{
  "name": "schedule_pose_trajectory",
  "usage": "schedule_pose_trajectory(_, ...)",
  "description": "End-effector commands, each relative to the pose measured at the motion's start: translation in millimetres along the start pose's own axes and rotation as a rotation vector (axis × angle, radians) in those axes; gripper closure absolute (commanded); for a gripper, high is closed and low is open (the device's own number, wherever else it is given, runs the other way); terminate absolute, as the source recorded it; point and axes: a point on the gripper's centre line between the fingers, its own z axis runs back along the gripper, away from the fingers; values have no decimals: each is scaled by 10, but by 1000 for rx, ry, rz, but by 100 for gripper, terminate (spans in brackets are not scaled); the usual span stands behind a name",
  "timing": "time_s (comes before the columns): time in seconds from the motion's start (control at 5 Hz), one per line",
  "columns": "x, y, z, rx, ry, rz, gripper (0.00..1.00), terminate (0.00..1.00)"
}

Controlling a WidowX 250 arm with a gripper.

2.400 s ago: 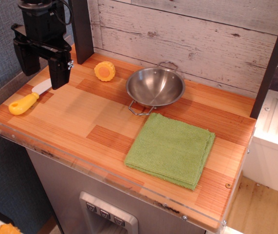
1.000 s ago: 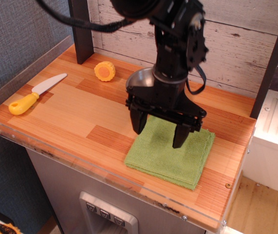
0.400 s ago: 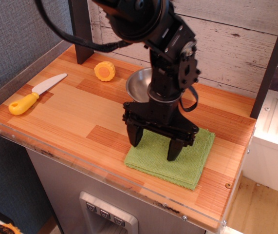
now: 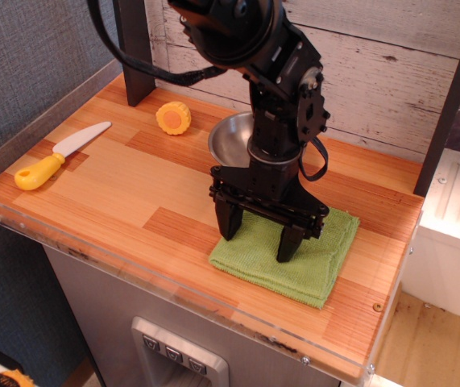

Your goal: Move green cloth towards the right of yellow knife.

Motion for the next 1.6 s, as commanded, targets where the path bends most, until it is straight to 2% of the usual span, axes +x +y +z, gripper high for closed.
schedule_pose_trajectory(0.0, -197, 391, -159, -8, 51, 43, 0, 0)
schedule_pose_trajectory(0.4, -406, 977, -147, -3, 69, 153, 0, 0)
schedule_pose_trajectory(0.8, -365, 1659, -123, 22, 74, 257, 0, 0)
schedule_pose_trajectory(1.2, -228, 1920, -153, 11, 88, 197, 0, 0)
schedule_pose_trajectory(1.4, -190, 1810, -78, -3, 73, 127, 0, 0)
